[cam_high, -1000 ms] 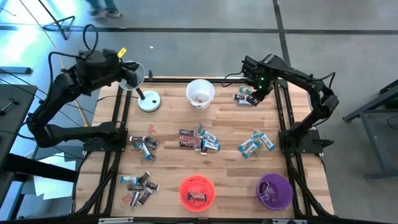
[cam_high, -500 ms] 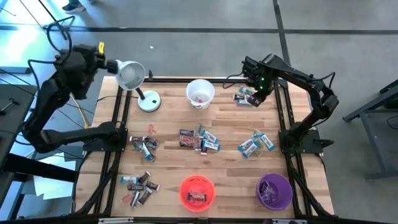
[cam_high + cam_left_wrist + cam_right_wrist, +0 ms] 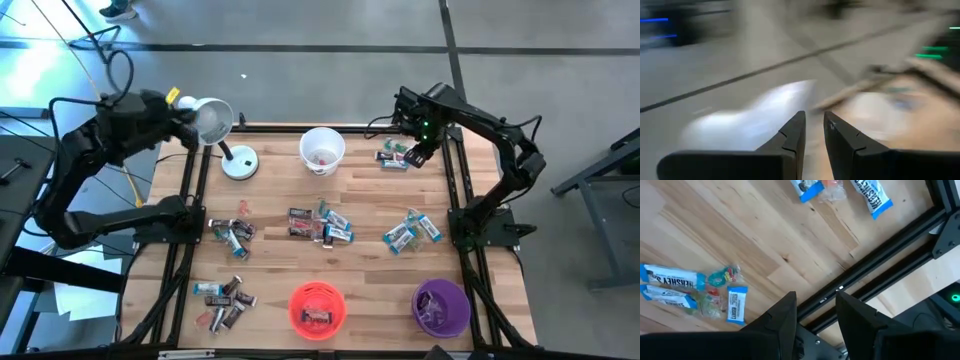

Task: Organize candy in baskets
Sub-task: Put the white chocolate bar into the orange bucket

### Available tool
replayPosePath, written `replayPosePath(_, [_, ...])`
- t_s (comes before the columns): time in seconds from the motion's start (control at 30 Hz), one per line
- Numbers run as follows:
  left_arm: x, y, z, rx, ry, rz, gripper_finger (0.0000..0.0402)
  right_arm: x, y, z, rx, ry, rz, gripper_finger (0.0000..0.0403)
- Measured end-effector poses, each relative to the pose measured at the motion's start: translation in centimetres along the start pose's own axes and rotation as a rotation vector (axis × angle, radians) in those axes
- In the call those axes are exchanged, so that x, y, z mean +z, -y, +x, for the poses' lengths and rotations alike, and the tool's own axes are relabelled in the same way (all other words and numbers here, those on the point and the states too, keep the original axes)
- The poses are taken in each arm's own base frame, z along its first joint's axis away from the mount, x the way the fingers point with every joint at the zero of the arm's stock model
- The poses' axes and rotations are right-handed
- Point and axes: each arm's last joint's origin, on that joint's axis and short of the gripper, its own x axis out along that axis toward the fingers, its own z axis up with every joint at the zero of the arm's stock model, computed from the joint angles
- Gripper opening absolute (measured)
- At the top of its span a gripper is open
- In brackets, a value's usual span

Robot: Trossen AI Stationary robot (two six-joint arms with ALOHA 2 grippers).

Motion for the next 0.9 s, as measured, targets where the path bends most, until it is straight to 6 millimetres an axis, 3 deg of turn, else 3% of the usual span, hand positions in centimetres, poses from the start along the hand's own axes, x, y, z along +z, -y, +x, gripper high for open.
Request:
replayPosePath(0.13, [0.7, 1.5, 1.0, -0.304, -0.017, 0.023, 0.0055, 0.0, 0.6, 0.1, 0.004, -0.002, 0.014, 0.0133])
replayPosePath(0.27, [0.0, 2.8, 2.7, -0.496, -0.159, 0.011, 0.0055, -0.1, 1.2, 0.1, 0.004, -0.004, -0.006, 0.0133])
replayPosePath(0.53, [-3.3, 4.7, 6.4, -0.513, -0.479, -0.035, 0.0055, -0.3, 2.6, 0.3, -0.031, -0.014, 0.003, 0.0133])
replayPosePath(0.7, [-5.0, 5.9, 7.7, -0.527, -0.598, -0.018, 0.0055, -0.2, 3.0, 0.3, -0.038, 0.003, 0.002, 0.0133])
replayPosePath(0.9, [-5.8, 7.1, 8.8, -0.539, -0.656, 0.025, 0.0055, 0.8, 3.2, 0.2, -0.060, 0.101, -0.007, 0.0133])
